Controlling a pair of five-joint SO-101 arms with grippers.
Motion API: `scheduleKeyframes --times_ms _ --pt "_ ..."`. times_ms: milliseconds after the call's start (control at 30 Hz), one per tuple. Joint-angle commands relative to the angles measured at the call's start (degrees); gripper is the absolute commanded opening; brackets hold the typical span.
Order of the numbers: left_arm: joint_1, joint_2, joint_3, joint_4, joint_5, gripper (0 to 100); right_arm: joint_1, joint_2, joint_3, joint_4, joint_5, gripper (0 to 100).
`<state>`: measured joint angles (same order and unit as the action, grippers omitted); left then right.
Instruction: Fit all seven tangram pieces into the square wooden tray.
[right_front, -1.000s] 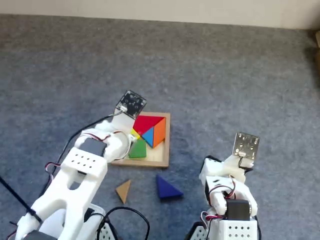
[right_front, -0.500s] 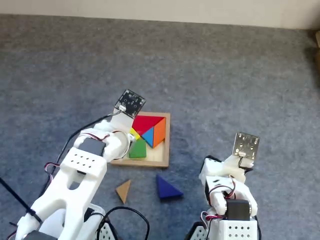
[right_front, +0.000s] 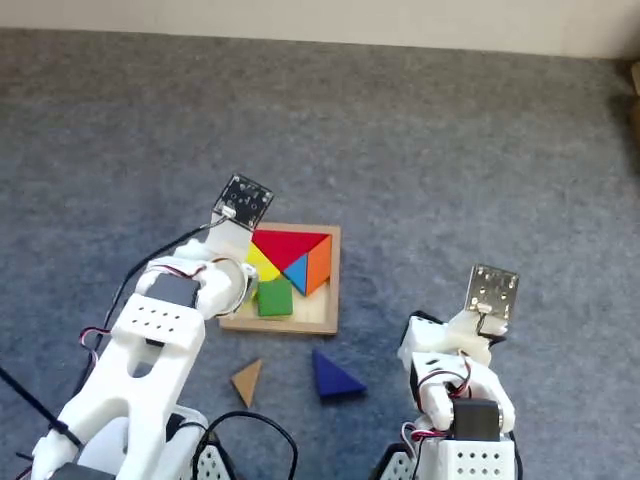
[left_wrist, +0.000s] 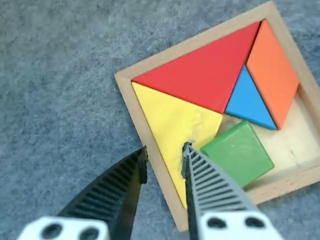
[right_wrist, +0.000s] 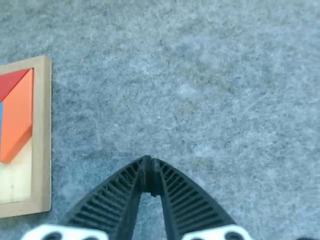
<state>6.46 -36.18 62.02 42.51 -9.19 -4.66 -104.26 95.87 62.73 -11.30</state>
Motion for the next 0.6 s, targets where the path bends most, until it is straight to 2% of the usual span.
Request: scheduleKeyframes --times_ms 0,233,367,567 --pt "-0.92 -1.63 -3.21 3.16 0.62 13 0.4 -1.1 6.99 -1.27 0.79 0.9" --pt "-0.92 -1.63 -3.38 3.69 1.41 13 0.4 -1.1 6.99 -1.27 0.79 0.9" --pt "-0.66 -1.36 -4.88 6.68 1.41 13 0.4 -1.1 6.99 -1.27 0.79 0.9" --pt "-0.48 9.1 -10.68 8.53 1.41 13 0.4 -1.1 6.99 -1.27 0.79 0.9"
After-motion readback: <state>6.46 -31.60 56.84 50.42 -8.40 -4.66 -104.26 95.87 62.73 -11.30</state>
